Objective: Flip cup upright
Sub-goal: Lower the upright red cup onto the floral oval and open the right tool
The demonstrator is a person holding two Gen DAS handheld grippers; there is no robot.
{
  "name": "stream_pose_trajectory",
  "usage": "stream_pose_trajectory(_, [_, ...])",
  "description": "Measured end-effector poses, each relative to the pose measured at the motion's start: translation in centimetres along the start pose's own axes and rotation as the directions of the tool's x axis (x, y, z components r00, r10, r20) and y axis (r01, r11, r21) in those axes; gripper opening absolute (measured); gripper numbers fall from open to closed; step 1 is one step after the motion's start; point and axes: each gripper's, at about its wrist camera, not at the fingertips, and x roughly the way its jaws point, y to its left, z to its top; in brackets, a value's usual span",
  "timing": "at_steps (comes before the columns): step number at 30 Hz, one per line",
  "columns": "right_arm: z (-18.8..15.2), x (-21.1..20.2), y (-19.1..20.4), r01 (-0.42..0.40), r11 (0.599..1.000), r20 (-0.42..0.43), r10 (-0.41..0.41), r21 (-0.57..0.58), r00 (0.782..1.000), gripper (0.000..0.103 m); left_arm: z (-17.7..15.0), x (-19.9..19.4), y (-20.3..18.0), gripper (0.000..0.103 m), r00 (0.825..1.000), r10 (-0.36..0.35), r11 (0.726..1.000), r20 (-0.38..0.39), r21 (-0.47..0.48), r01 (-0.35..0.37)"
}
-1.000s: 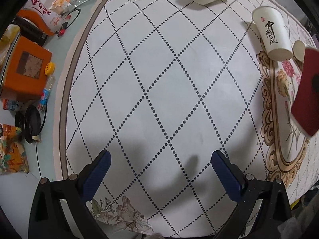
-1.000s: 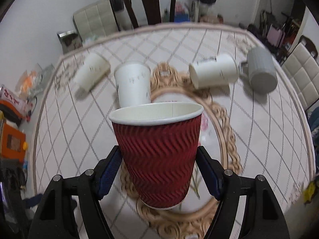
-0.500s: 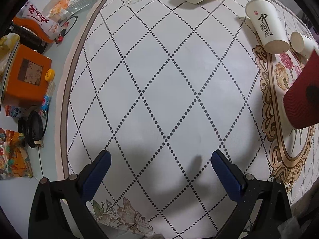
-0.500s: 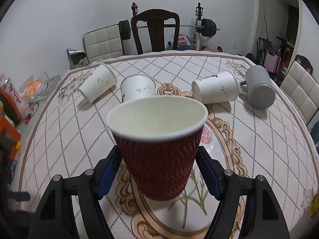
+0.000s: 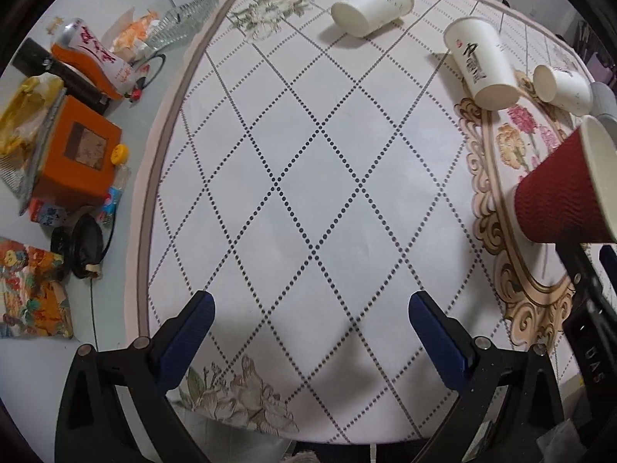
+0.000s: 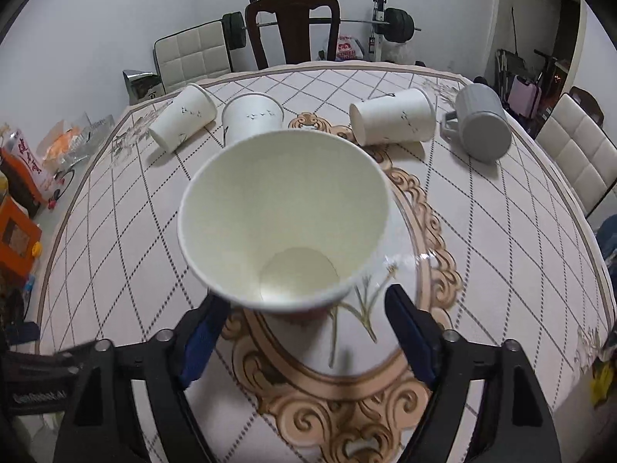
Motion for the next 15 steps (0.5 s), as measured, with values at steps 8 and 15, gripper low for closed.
stream_pose_trajectory(8, [-0.4,-5.8,-2.5,0.056,0.998,-0.008,-0.056,-0.001,0.998,0.099,-2.4,-6.7,0.4,0.103,0.995,0.016,0.999,0.101,-0.034,-0.013])
stream_pose_trajectory(15, [1.0,-15.4,-5.3,0.107,0.994,0.02,-0.106,-0.018,0.994,0.102,-5.0,-15.3,0.1,0.103,0.976,-0.001,0.998,0.218,-0.059,0.015])
